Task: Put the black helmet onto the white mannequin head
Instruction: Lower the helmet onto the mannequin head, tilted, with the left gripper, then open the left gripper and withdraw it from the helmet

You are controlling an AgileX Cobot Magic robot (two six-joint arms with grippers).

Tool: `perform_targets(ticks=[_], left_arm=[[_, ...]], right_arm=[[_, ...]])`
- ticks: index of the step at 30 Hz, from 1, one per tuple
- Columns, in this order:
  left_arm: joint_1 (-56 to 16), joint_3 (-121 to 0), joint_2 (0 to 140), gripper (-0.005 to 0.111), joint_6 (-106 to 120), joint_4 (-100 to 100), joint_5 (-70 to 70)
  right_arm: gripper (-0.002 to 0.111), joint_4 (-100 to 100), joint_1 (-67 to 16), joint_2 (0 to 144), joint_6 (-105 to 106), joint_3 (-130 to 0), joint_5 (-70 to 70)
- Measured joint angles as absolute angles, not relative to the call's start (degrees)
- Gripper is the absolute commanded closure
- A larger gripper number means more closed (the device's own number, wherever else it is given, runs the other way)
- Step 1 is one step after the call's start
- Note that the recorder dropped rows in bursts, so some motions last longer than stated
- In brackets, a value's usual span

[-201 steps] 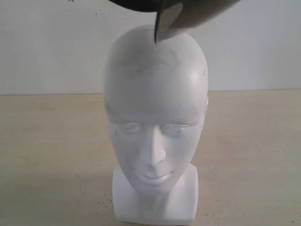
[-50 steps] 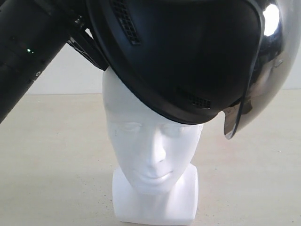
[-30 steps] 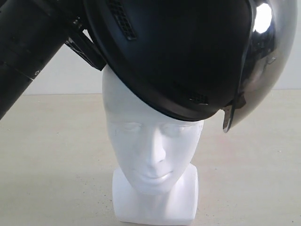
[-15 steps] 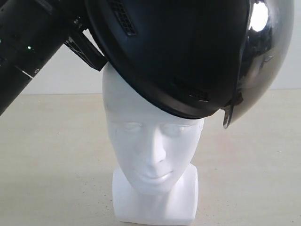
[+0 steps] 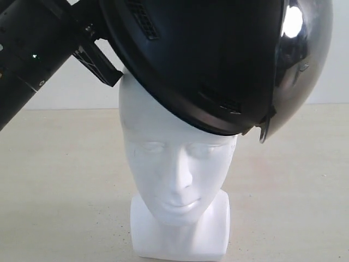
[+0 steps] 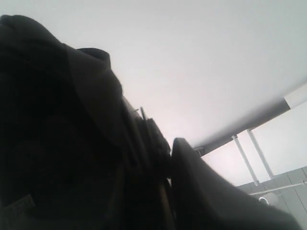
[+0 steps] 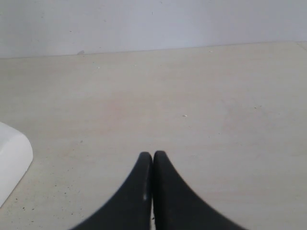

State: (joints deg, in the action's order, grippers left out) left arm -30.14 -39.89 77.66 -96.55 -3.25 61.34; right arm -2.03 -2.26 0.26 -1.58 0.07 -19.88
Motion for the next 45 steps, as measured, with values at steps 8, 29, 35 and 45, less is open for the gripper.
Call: perform_targets(ticks=[8,29,35,45], left_arm=[[-29.72,-39.89,77.66,0.102,-96.65,-1.13,56.05],[-30.65,-27.18,70.03,0.102,-88.34,1.53,52.06],[-30.74,-22.55,69.0,0.102,-87.31,2.51,55.78],[-29.78,-18.24,68.66,0.102,-78.13,13.01,52.69]], right_arm=[[0.108,-2.03,-2.26,0.26,-1.58,0.07,-19.88],[0.108,-2.03,-2.26,0.26,-1.58,0.07,-19.88],[0.108,-2.03,-2.26,0.26,-1.58,0.07,-19.88],[0.108,-2.03,-2.26,0.26,-1.58,0.07,-19.88]])
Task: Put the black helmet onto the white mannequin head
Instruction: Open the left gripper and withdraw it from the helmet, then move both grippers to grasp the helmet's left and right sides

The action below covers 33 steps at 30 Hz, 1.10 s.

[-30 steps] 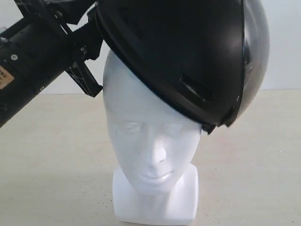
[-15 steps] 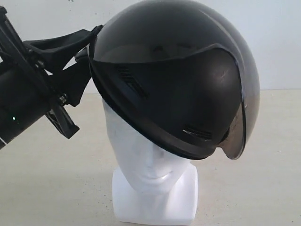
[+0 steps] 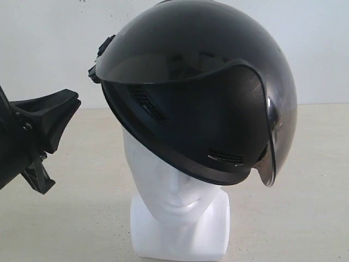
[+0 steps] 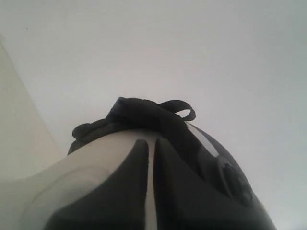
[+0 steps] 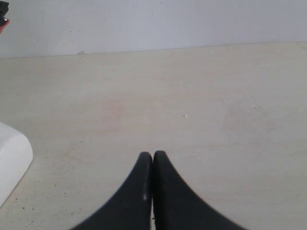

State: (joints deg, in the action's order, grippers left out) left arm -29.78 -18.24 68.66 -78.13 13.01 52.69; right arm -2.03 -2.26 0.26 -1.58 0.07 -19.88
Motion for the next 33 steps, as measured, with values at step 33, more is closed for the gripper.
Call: perform_targets(ticks=[33], left_arm=[[-29.78,-10.02,36.91,0.102,-44.86,17.65,41.29]], right_arm=[[0.108,0.73,-2.26,0.26,3.34,0.07,-17.05]])
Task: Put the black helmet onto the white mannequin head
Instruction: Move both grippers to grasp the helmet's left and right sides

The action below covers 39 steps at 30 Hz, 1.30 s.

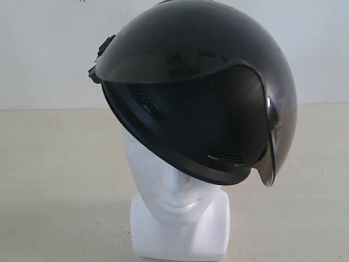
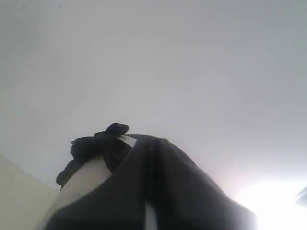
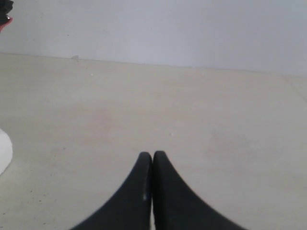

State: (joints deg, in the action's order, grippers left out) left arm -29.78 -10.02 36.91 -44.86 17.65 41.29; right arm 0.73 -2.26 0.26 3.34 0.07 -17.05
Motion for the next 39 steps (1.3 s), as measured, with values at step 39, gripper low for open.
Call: perform_targets(ticks=[39], left_arm=[[-29.78,-73.97,59.33,0.102,-1.81,-15.44,-37.96]], right_arm=[[0.108,-28.67,-2.26,66.18,-6.8,-51.6,-53.44]])
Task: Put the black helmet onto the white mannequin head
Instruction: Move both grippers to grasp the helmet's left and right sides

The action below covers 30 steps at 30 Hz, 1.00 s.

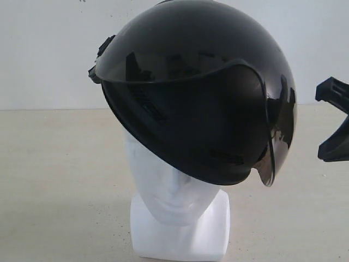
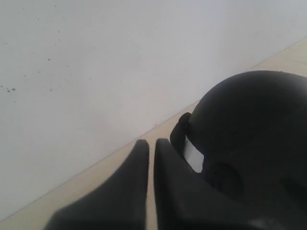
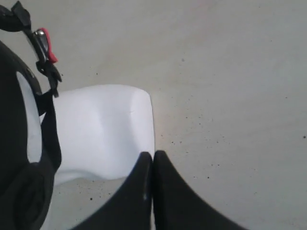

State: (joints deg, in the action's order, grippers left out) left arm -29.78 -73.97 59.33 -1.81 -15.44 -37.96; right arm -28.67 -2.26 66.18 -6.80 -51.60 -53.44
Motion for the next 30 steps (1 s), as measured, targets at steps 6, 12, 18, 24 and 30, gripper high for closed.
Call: perform_targets(ticks=[6,12,18,24,30], left_arm=[[-29.78,-76.12,64.79,0.102,1.89,-10.98,-40.48],[-29.78,-76.17,67.39,0.102,4.13,-9.78,-42.77],[-29.78,-76.28,69.61,0.102,5.23,-9.89,-45.35],[-29.78,-76.28,72.46,0.102,5.44,-10.01,-47.59],[-29.78,-76.28,72.81,0.102,4.54,-12.95,-47.37]], right_arm=[[0.108,-38.04,-2.26,69.21,0.0,-51.75,-52.49],[0.108,-43.2,-2.26,69.31,2.83,-51.75,-51.05],[0.108,-48.42,-2.26,69.31,5.15,-51.75,-49.35],[0.108,-52.64,-2.26,69.31,7.26,-51.67,-48.96],[0.108,-54.02,-2.26,69.31,8.54,-51.67,-49.07]])
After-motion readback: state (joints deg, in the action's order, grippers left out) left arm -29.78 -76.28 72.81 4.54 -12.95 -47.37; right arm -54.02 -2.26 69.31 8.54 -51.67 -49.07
